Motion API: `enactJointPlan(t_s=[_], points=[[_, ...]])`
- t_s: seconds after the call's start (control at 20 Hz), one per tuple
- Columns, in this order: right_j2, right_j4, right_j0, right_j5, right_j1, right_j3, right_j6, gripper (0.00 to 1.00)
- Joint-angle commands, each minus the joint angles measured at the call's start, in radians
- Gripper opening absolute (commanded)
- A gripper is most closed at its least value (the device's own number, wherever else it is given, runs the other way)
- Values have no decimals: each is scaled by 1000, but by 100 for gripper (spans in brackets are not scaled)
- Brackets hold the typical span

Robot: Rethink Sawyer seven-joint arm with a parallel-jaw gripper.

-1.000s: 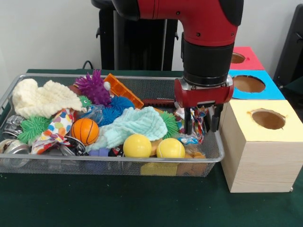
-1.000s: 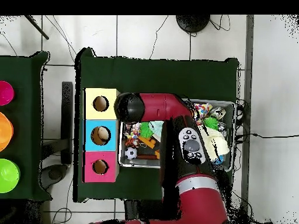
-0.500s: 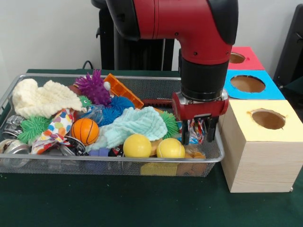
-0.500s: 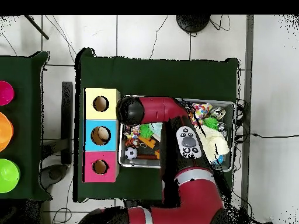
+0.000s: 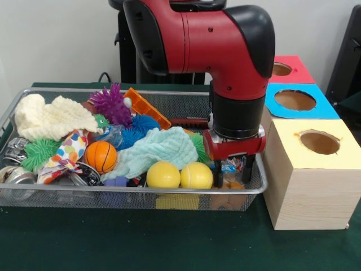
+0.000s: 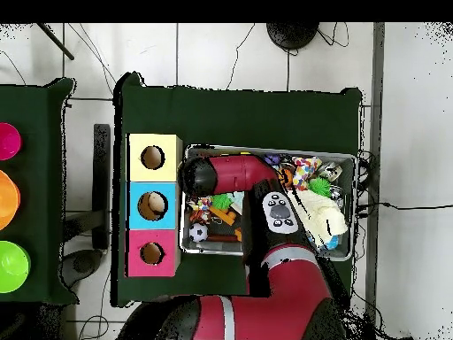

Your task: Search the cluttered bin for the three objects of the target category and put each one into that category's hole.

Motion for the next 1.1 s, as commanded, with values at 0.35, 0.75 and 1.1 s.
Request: enactJointPlan(t_s=[0.35,0.75,1.1], points=[[56,-54,-13,-107,129,3,38,100],[60,-52,-17,-156,170,-3,56,100],[65,-32,5,-212,205,-20,100,100]])
